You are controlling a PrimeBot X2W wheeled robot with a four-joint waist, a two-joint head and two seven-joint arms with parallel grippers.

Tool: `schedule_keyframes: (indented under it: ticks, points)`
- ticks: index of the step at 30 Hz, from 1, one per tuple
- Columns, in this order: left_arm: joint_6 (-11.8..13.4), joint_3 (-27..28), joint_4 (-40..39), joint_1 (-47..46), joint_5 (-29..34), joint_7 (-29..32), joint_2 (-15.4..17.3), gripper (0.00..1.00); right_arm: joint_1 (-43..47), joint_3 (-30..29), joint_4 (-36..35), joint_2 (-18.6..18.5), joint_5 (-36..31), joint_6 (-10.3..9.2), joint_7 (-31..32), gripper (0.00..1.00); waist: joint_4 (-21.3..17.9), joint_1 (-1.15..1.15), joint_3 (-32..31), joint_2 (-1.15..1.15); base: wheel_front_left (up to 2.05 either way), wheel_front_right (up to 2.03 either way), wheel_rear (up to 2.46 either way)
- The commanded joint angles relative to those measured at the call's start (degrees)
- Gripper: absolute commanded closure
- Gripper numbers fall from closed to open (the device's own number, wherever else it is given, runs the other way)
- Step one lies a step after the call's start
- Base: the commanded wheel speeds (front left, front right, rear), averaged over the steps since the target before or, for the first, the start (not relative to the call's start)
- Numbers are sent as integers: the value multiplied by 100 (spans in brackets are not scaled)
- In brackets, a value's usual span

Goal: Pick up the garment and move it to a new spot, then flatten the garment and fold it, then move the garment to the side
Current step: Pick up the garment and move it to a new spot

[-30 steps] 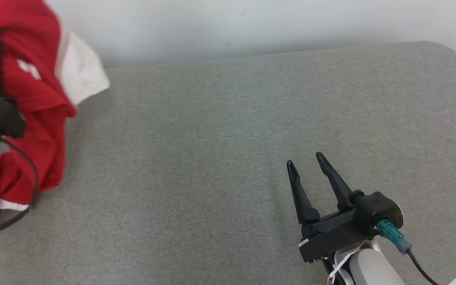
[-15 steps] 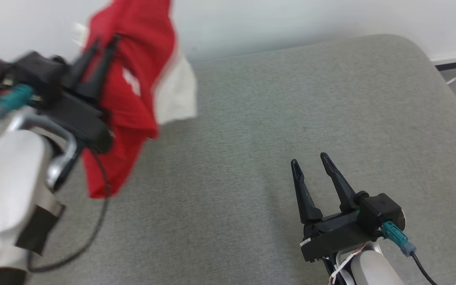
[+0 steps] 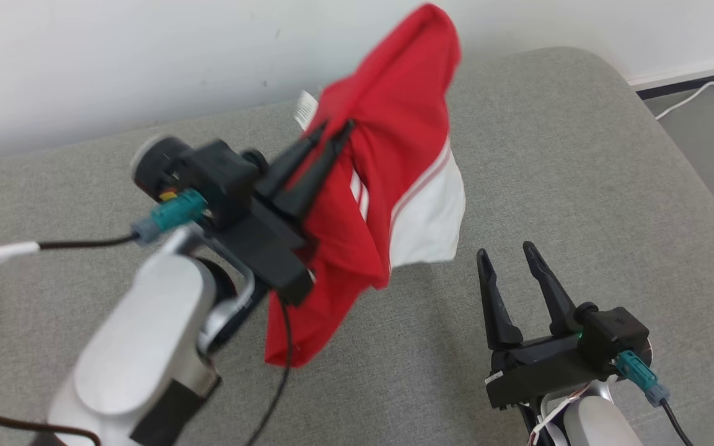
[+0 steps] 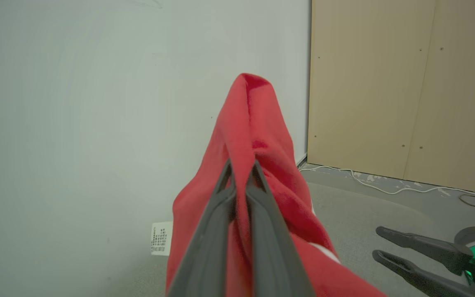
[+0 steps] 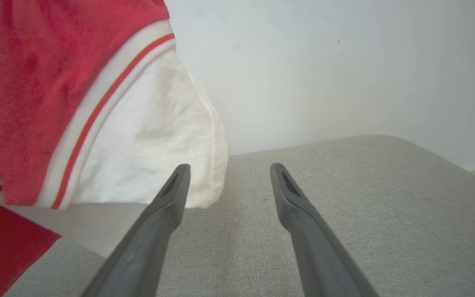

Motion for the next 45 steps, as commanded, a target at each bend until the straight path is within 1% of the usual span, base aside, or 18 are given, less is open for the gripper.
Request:
schedule_keyframes:
  ticks: [1, 4, 7, 9, 10, 12, 14, 16, 18, 20, 22, 23, 24, 25, 30, 35, 39, 45]
  points:
    - [40, -25, -34, 156, -80, -43, -31, 100, 68, -9, -31, 16, -28, 4, -18, 0, 2, 0, 6, 0, 0, 0, 0]
    - [123, -76, 41, 477, -292, -121, -242, 100, 80, -43, -49, 16, -59, 4, -17, 0, 15, 0, 23, 0, 0, 0, 0]
    - [191, -80, 277, 724, -373, -251, -301, 100, 61, -38, -40, 20, -85, 4, -18, 0, 58, 0, 46, 0, 0, 0, 0]
    - [206, -28, 560, 820, -404, -351, -267, 100, 24, -25, -16, 19, -95, 4, -18, 0, 82, 0, 59, 0, 0, 0, 0]
    - [203, 31, 737, 881, -535, -394, -297, 100, 10, -27, -17, 17, -98, 4, -17, 0, 100, 0, 67, 0, 0, 0, 0]
    - [197, 57, 1105, 868, -399, -522, -158, 100, -11, 4, -8, 19, -99, 4, -17, 0, 122, 0, 85, 0, 0, 0, 0]
    - [159, 127, 1506, 895, -529, -687, -167, 100, -23, 18, 4, 20, -107, 4, -17, 0, 146, 0, 101, 0, 0, 0, 0]
    - [158, 142, 1878, 774, -370, -953, -47, 100, -32, 34, 20, 16, -122, 4, -17, 0, 155, 0, 115, 0, 0, 0, 0]
    - [150, 245, 2248, 741, -420, -1196, -39, 100, -46, 49, 16, 17, -136, 4, -17, 0, 162, 0, 128, 0, 0, 0, 0]
    - [177, 272, 2576, 659, -304, -1383, 20, 100, -52, 61, 22, 17, -145, 4, -17, 0, 171, 0, 135, 0, 0, 0, 0]
    - [179, 307, 2868, 626, -279, -1498, -5, 100, -55, 73, 44, 3, -134, 4, -18, 0, 184, 0, 140, 0, 0, 0, 0]
    - [182, 305, 3004, 586, -197, -1542, 22, 70, -58, 82, 55, -4, -130, 4, -17, 0, 187, 0, 142, 0, 0, 0, 0]
    - [192, 310, 3106, 540, -135, -1587, 33, 25, -62, 87, 63, -8, -128, 4, -18, 0, 191, 0, 144, 0, 0, 0, 0]
    - [223, 332, 3227, 529, -110, -1603, 23, 0, -66, 91, 66, -8, -129, 4, -17, 0, 195, 0, 144, 0, 0, 0, 0]
    - [269, 447, 3502, 504, 60, -1655, -32, 0, -48, 96, 92, -36, -135, 4, -17, 0, 248, 0, 112, 0, 0, 0, 0]
    - [353, 704, 3217, 729, 184, -1659, -120, 0, 31, 64, 103, -44, -154, 4, -17, 0, 334, 0, 43, 0, 0, 0, 0]
    - [440, 950, 2789, 1046, 293, -1660, -220, 0, 98, 39, 111, -51, -135, 4, -18, 0, 443, 0, -51, 0, 0, 0, 0]
    - [491, 1099, 2207, 1678, 469, -1660, -423, 0, 206, -28, 88, -57, -141, 4, -17, 0, 593, 0, -121, 0, 0, 0, 0]
